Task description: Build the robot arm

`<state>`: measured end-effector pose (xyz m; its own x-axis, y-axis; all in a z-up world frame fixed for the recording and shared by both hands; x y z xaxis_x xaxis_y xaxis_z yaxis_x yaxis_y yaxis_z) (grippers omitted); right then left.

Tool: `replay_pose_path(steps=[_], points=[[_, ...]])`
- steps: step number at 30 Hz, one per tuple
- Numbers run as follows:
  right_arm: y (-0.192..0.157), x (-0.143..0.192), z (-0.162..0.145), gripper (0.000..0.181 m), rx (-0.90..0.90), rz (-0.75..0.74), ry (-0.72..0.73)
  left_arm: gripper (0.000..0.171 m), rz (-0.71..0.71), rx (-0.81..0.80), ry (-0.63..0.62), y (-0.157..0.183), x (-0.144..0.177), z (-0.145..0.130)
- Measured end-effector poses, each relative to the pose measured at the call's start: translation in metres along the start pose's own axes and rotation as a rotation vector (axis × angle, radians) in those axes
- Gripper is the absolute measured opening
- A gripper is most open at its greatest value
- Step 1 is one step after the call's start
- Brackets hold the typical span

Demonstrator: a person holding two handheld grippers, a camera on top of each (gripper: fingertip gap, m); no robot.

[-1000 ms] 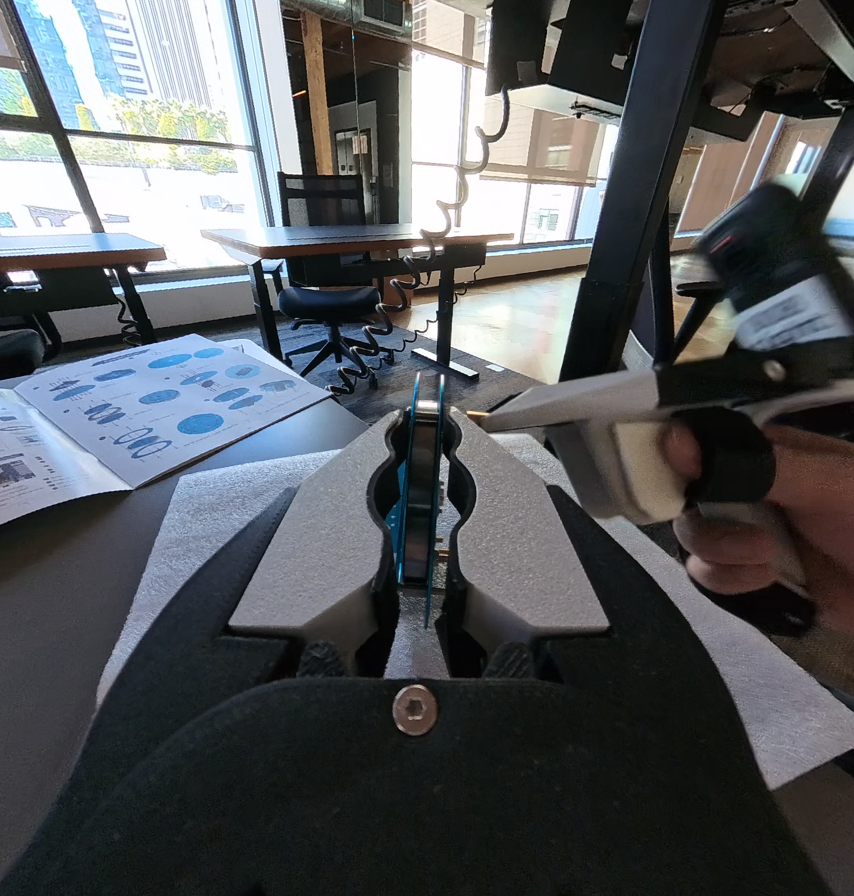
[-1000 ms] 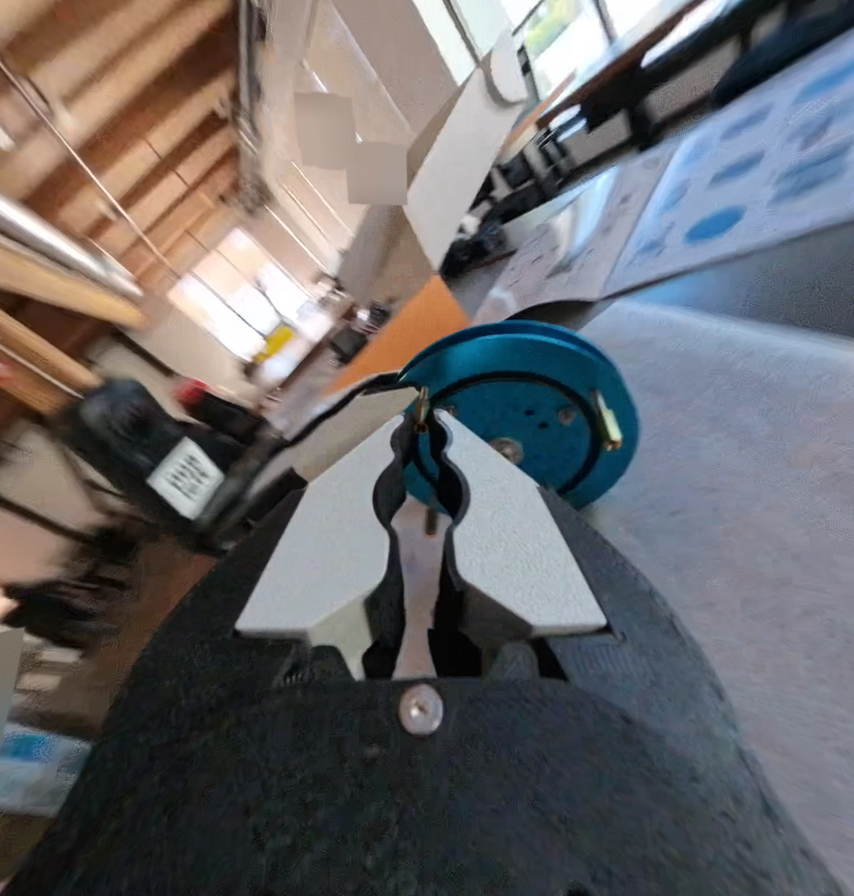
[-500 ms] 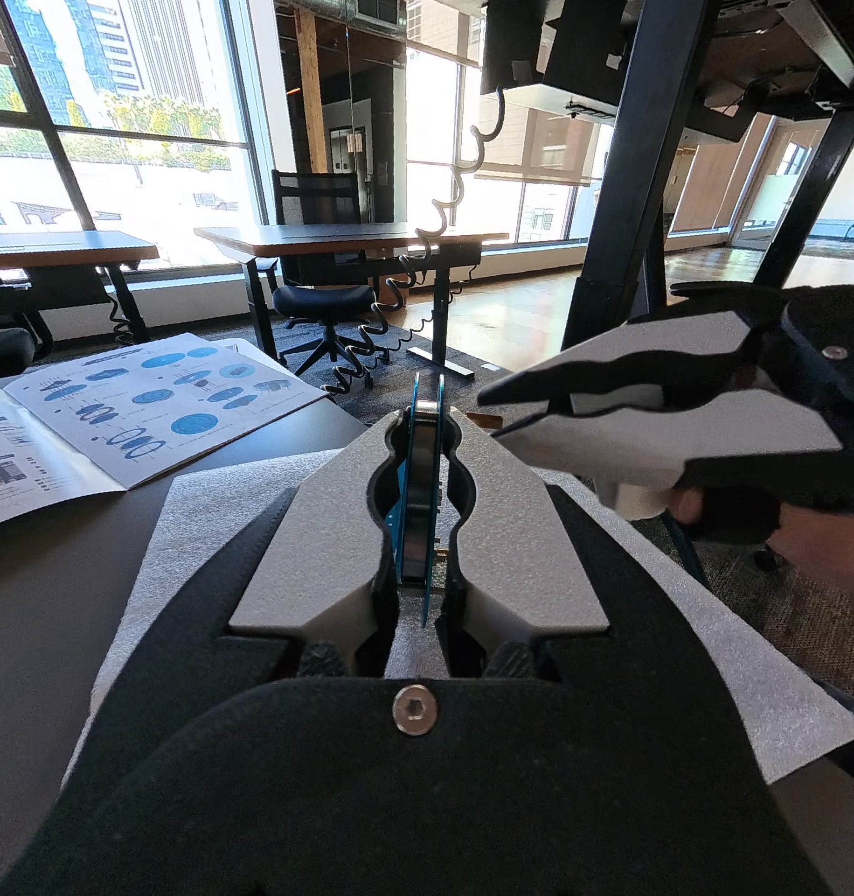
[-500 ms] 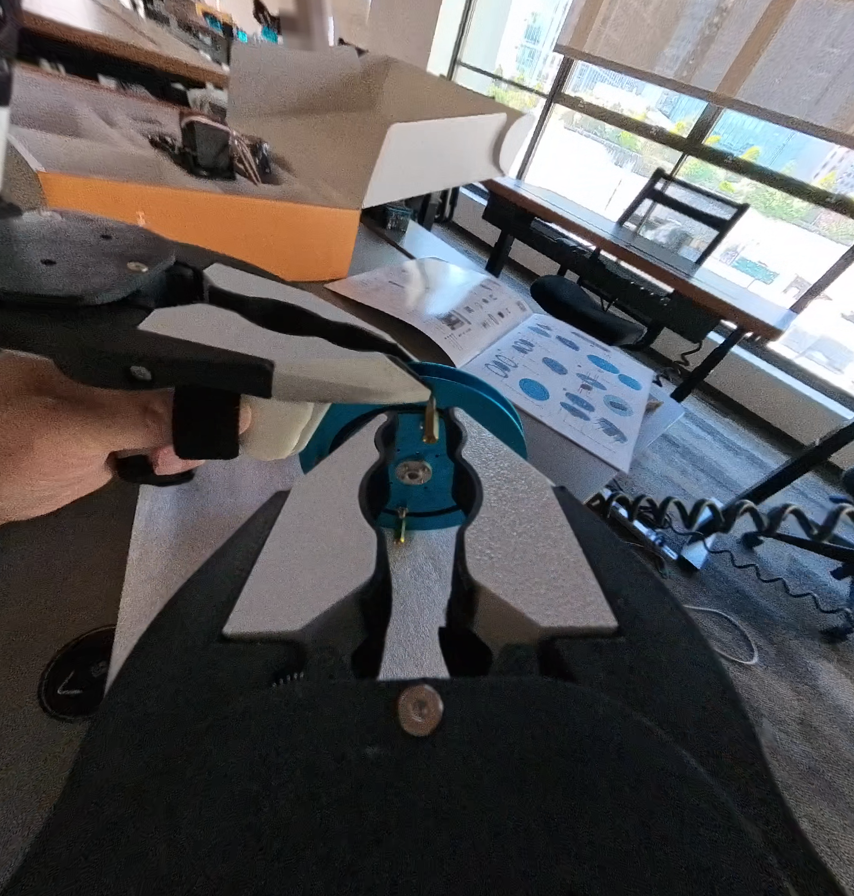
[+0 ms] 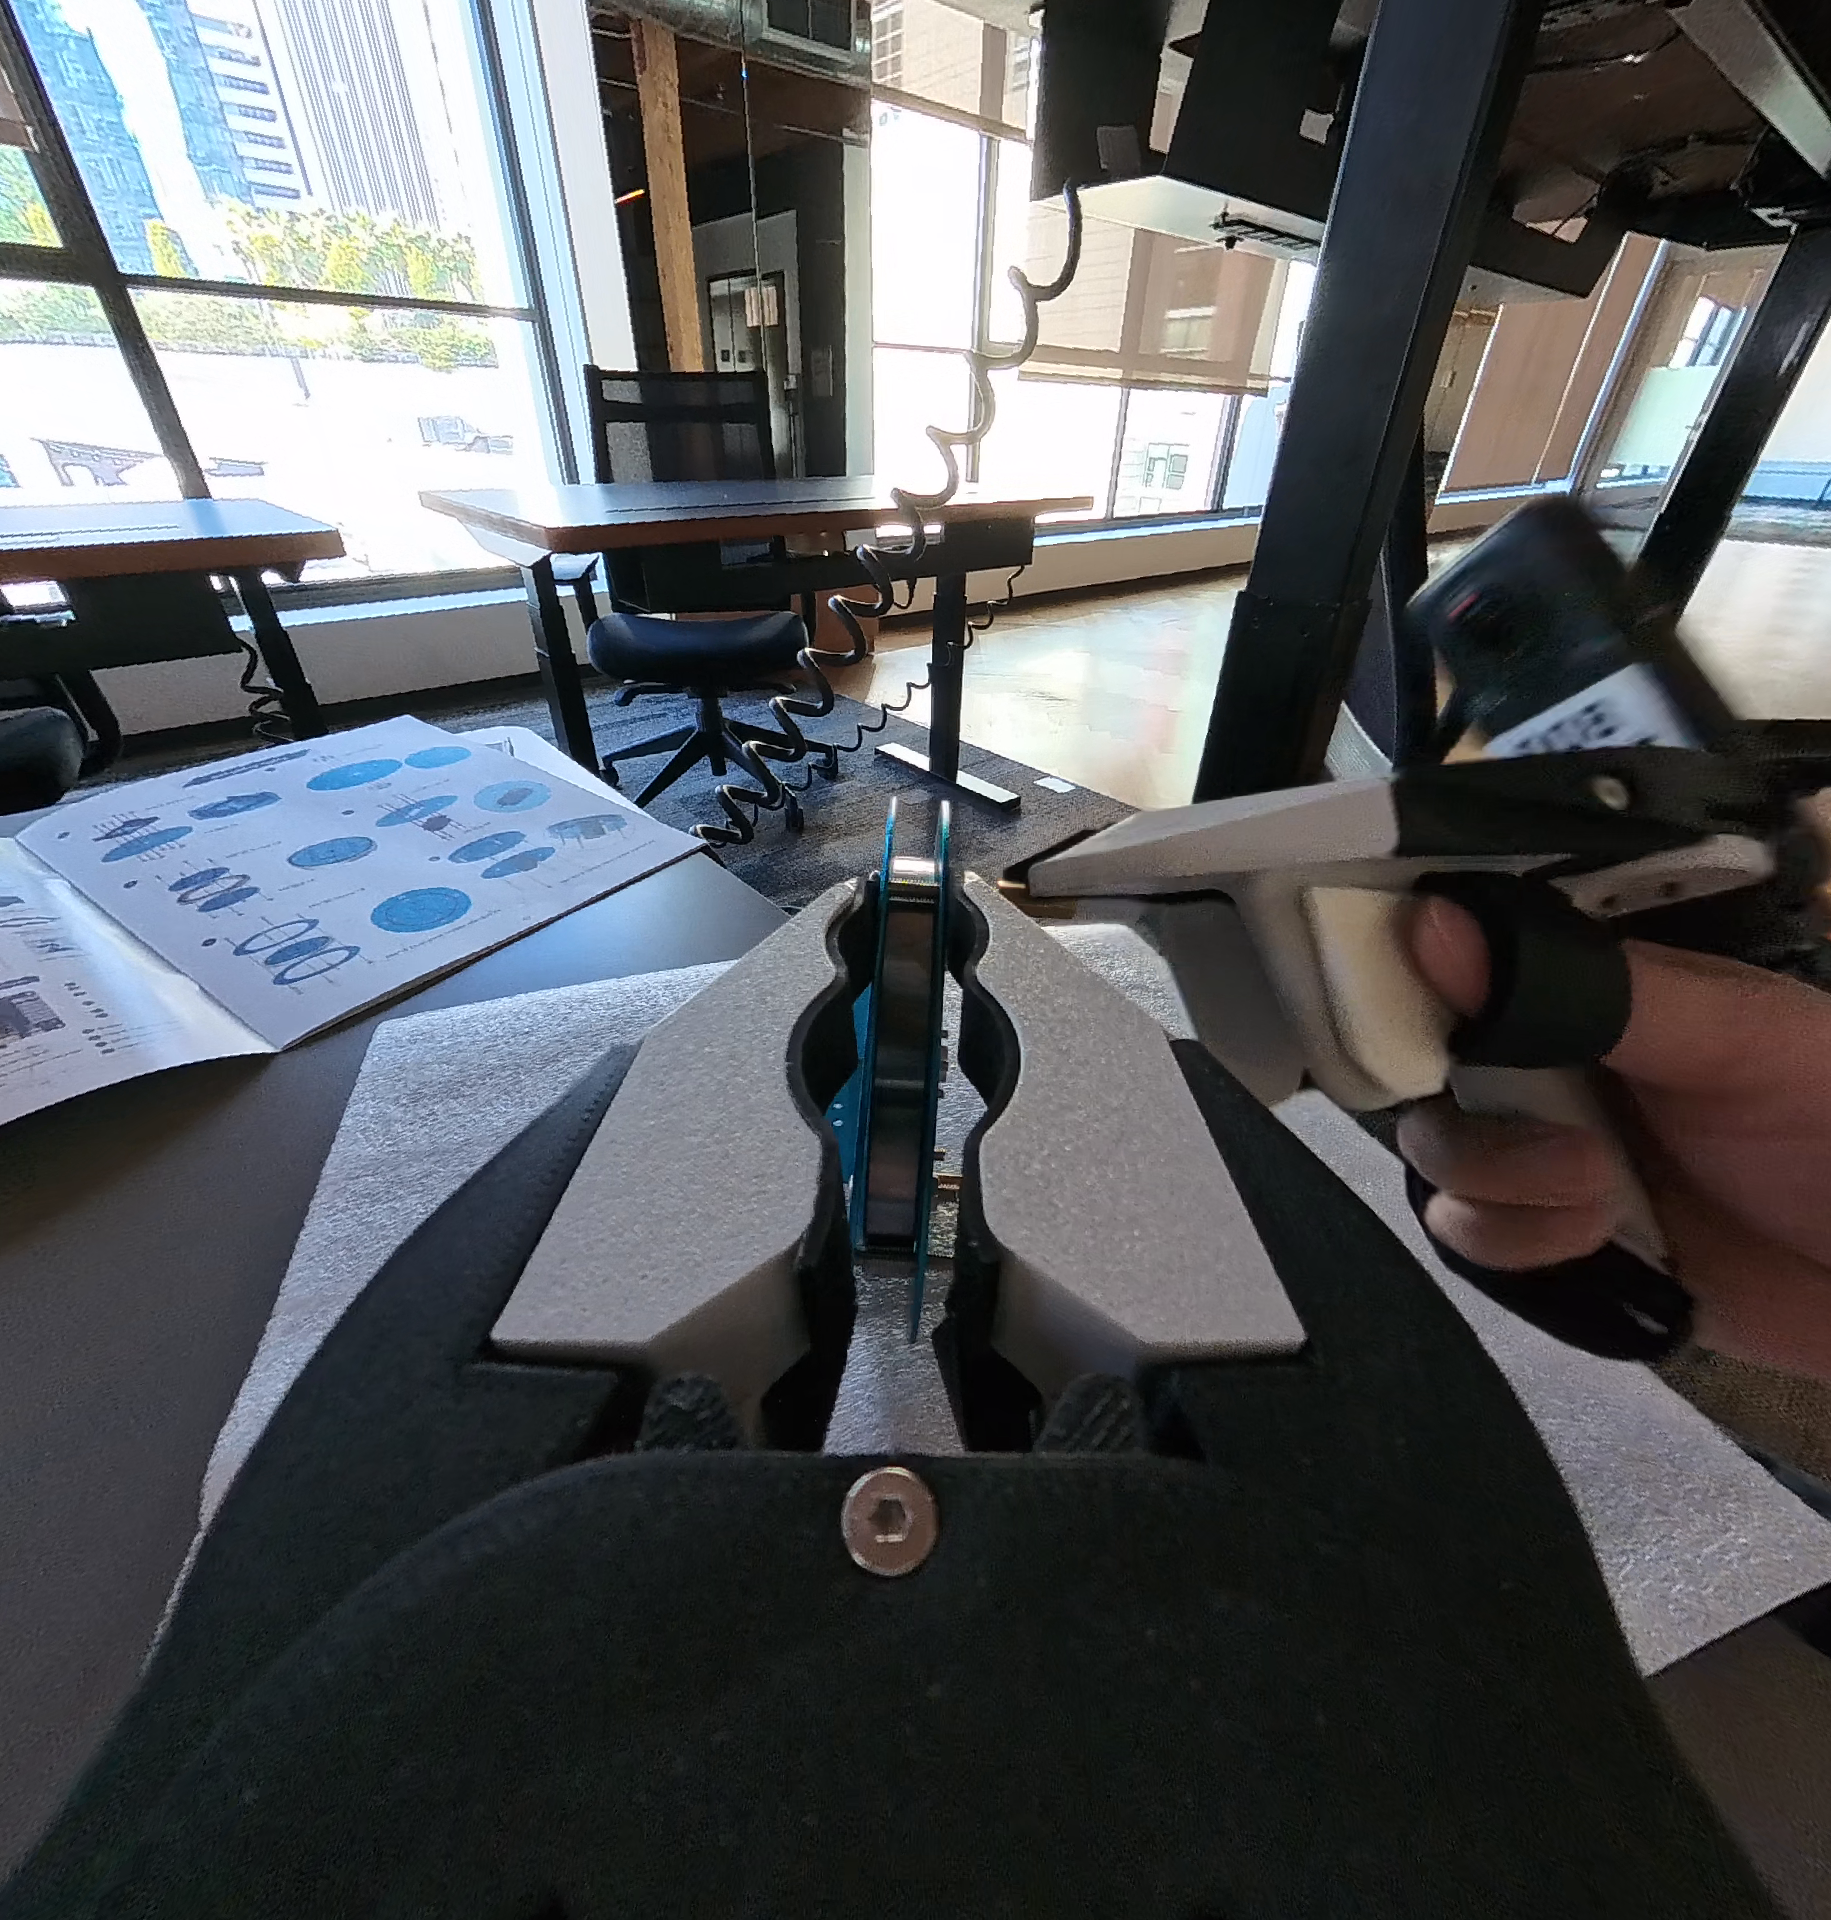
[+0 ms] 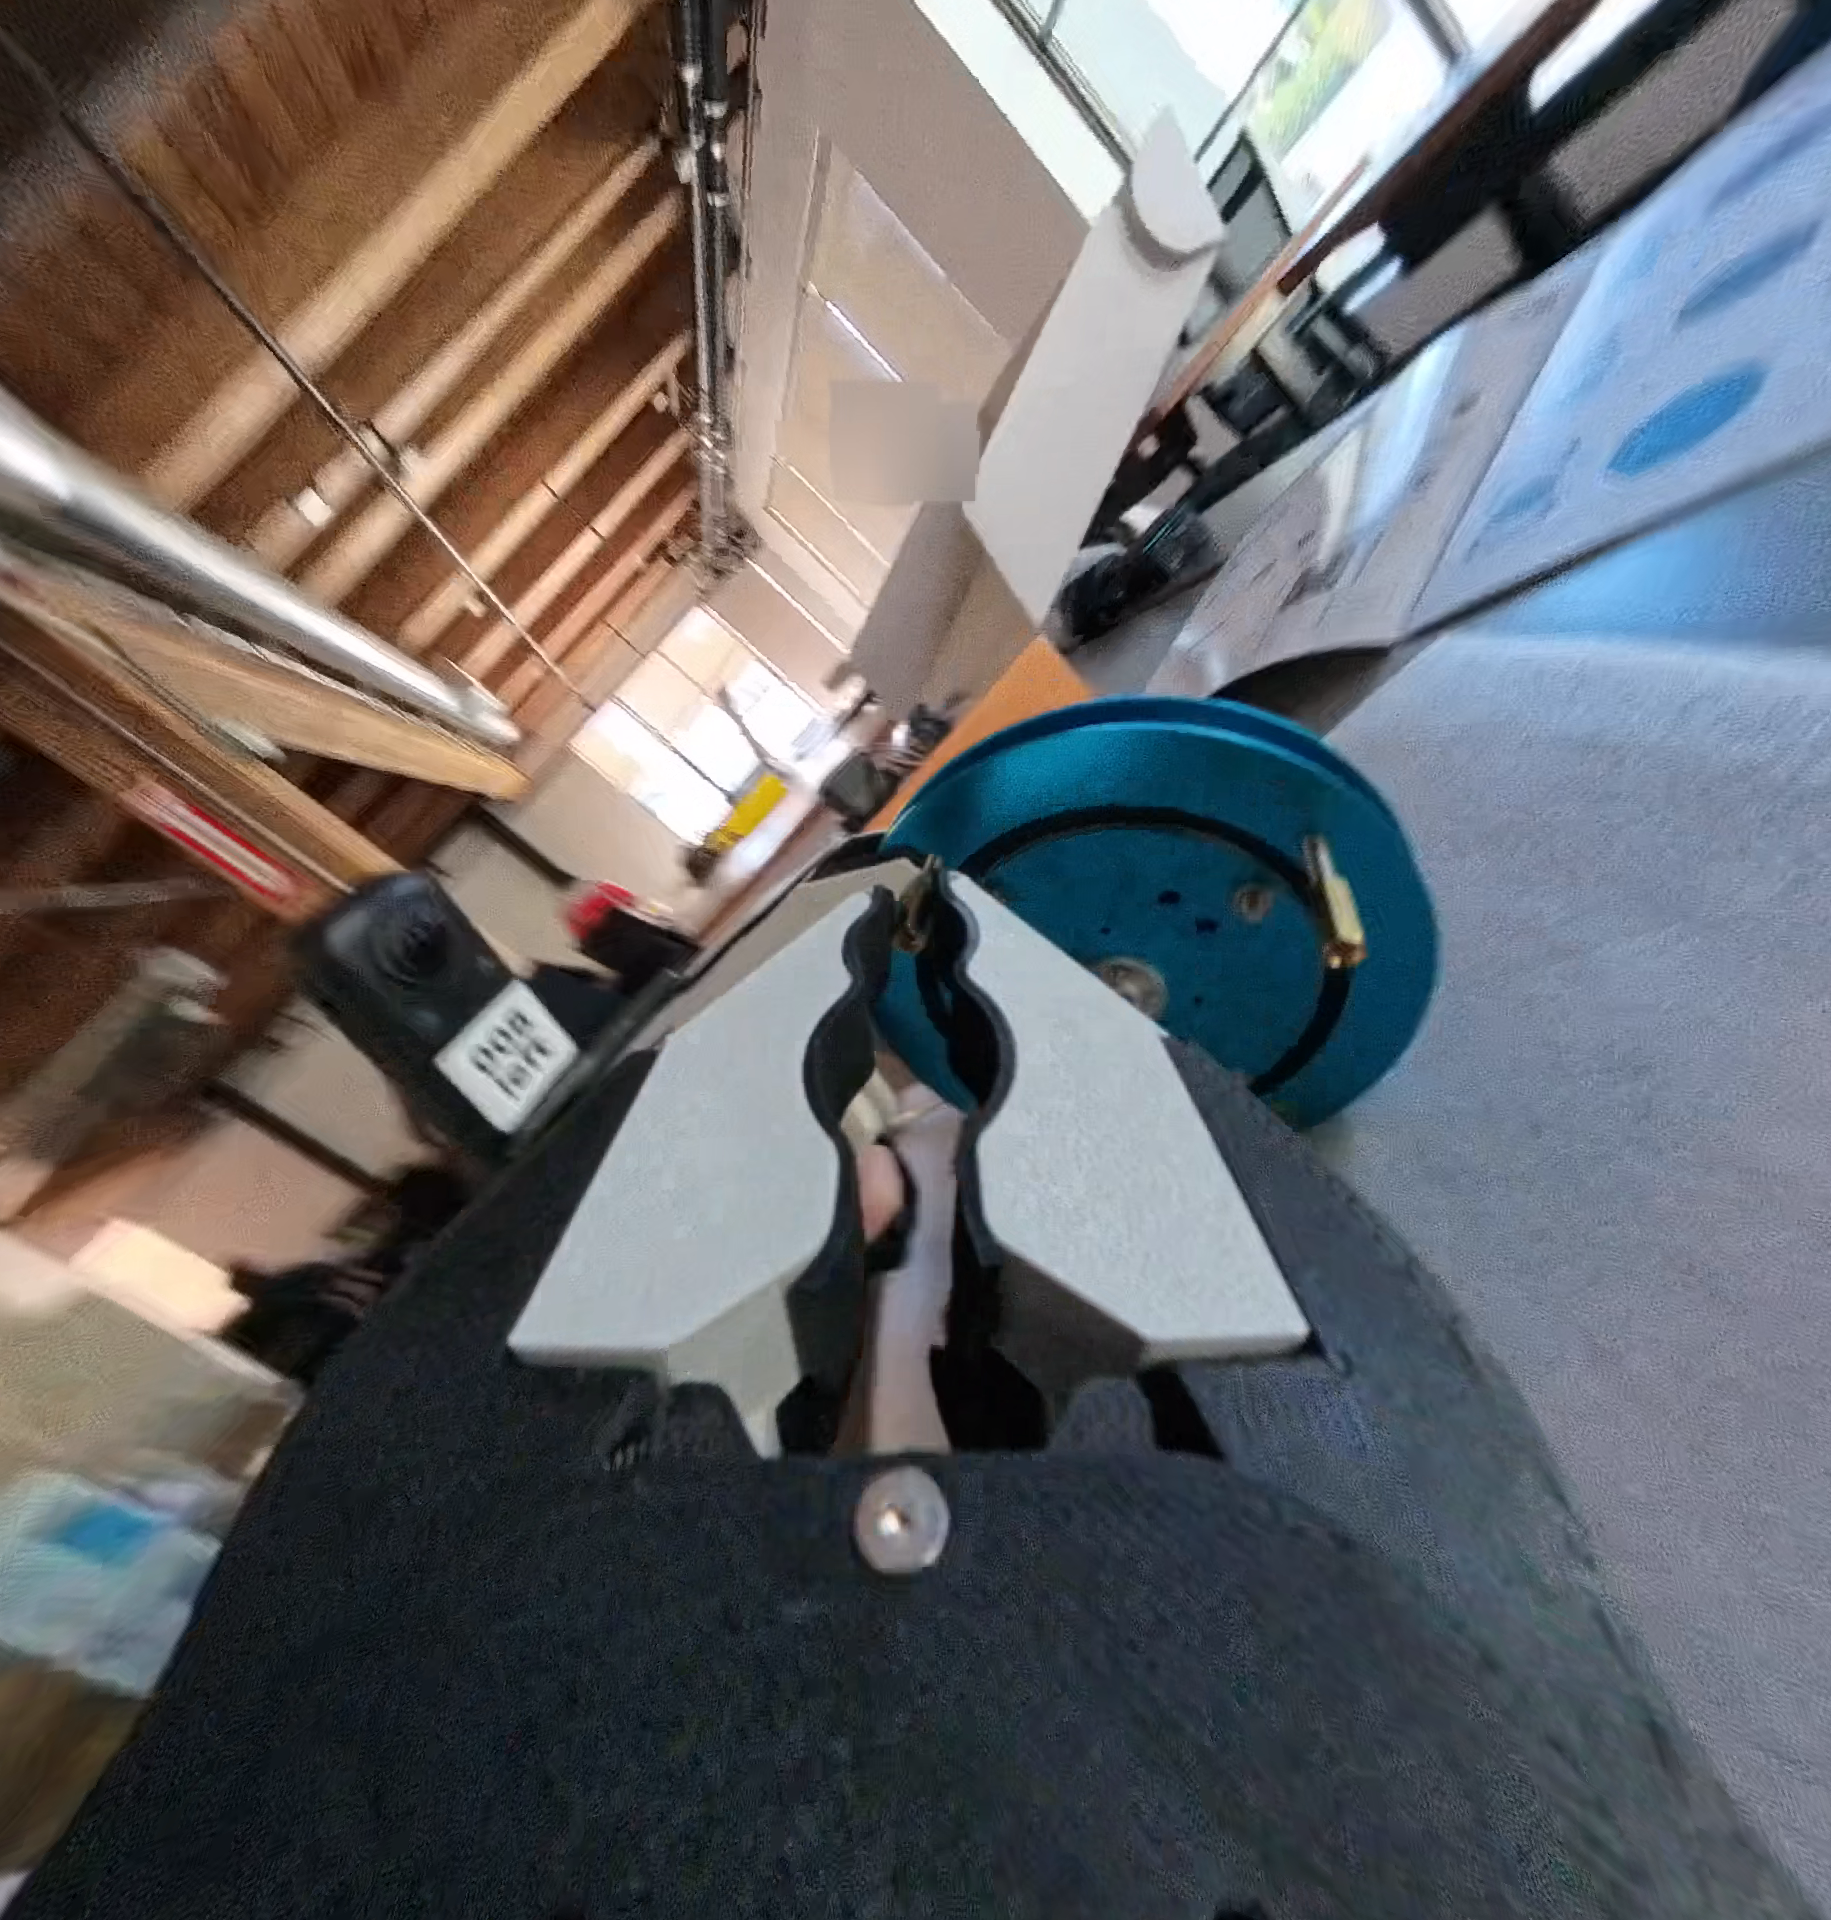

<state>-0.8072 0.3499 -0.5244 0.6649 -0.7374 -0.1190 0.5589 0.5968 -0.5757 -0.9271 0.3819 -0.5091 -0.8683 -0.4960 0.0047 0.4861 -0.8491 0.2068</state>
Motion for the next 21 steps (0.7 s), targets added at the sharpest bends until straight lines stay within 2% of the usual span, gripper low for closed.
replay_pose_path(steps=[3,5,7,9,11,13,14,18,19,20,21], points=[[-0.016,0.001,0.008,0.022,0.642,-0.190,-0.065,0.011,0.004,0.007,0.002,-0.001,0.000,0.000],[-0.024,-0.002,0.006,0.026,0.912,-0.274,-0.145,0.011,0.003,0.014,0.002,-0.002,0.001,0.000],[-0.025,-0.006,0.002,0.023,1.025,-0.340,-0.223,0.011,0.000,0.009,0.001,-0.001,0.000,0.000],[-0.027,-0.008,-0.001,0.004,1.082,-0.344,-0.251,0.011,0.000,0.006,0.001,0.000,0.000,0.000],[-0.026,-0.008,-0.001,0.004,1.096,-0.359,-0.238,0.011,-0.002,0.008,0.002,-0.001,0.000,0.000],[-0.023,-0.008,-0.001,0.004,0.978,-0.333,-0.209,0.011,-0.001,0.008,0.002,-0.001,0.000,0.000],[-0.020,-0.007,0.001,0.004,0.803,-0.287,-0.180,0.011,0.003,0.005,0.002,-0.001,0.000,0.000],[0.005,-0.005,-0.008,0.004,-0.257,0.044,0.002,0.011,0.018,0.001,0.005,-0.002,0.000,0.001],[0.008,-0.005,-0.012,0.005,-0.423,0.115,0.039,0.011,0.013,0.007,0.005,-0.002,0.000,0.001],[0.008,-0.005,-0.015,0.005,-0.421,0.135,0.051,0.011,0.010,0.006,0.004,-0.002,0.000,0.001],[0.007,-0.004,-0.013,0.005,-0.286,0.101,0.037,0.011,0.008,0.002,0.003,-0.001,0.000,0.000]])
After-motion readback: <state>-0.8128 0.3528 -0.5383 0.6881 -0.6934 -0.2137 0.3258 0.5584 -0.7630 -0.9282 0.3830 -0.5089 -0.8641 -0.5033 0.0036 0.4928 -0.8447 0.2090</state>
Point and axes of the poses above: each gripper's, where its closed fingertips meet, x back along the fingers, z out of its top, y = z × x across the jaws, the point moved 8 cm from there along x, back along the fingers, and after that the axes turned 11 degrees about x, right-handed, at the moved point
